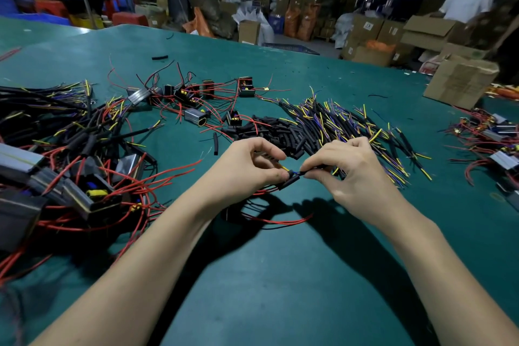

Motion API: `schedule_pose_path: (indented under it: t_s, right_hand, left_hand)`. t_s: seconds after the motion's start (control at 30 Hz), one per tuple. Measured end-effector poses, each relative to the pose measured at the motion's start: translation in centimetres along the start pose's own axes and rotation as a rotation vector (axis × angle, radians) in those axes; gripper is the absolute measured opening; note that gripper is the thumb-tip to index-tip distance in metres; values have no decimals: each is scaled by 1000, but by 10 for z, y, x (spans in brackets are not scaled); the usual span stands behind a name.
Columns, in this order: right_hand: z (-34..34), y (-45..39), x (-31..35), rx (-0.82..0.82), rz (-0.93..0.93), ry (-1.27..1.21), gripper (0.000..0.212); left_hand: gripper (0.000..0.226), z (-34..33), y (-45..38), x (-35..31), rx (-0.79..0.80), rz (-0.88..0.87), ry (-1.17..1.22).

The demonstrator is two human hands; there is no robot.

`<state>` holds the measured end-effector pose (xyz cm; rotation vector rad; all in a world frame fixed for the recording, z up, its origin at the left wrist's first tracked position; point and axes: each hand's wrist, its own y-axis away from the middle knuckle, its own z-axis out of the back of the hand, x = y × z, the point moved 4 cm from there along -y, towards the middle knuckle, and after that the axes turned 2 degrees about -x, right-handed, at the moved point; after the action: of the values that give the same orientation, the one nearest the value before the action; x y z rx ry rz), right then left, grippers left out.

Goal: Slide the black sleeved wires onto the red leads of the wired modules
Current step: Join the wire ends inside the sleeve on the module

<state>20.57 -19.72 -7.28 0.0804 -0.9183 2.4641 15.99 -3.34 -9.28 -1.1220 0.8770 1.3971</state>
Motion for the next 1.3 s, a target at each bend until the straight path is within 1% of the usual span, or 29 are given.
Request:
schedule_pose_path:
  t_s: [0.2, 0.27, 0.37, 0.43, 0.53, 0.6, 0.67, 0.77, 0.9, 1.0, 1.17, 1.3]
  right_hand:
    - [1, 0, 4, -32, 42, 103, 6]
    - [1, 0, 4, -37, 46, 122, 7]
    - [-1, 0, 3, -32, 44, 135, 8]
    - [-2, 1, 2, -36, 41, 130, 8]
    - [-3, 1, 0, -47, 35, 122, 8]
    - [-5, 1, 0, -47, 39, 124, 8]
    - [-5, 1, -1, -49, 33, 101, 7]
    - [-4, 1, -2, -69, 7, 39, 7]
    - [-7, 3, -1, -73, 1, 14, 6]
    - [-7, 4, -3, -85, -31, -29, 5]
    - [-11, 6, -4, -86, -92, -110, 5]
    - [-12, 8, -5, -125, -151, -154, 8]
  left_hand:
    - [23, -1, -2, 1, -57, -16, -49]
    - [21, -2, -2, 2, -90, -51, -136]
    - [12, -3, -1, 0, -125, -122, -257]
    - [8, -3, -1, -1, -114, -148, -270]
    - [5, -4, 0, -2, -47, -166, -250]
    - [12, -5, 1, -3, 4, -179, -262]
    - [17, -5, 2, -4, 29, -197, -275]
    - [14, -3, 0, -5, 15, -219, -231]
    - [13, -3, -1, -4, -61, -250, -294]
    - [8, -3, 0, -3, -126, -261, -266]
    - [14, -7, 0, 2, -95, -260, -306]
    - [14, -6, -1, 2, -91, -240, -319]
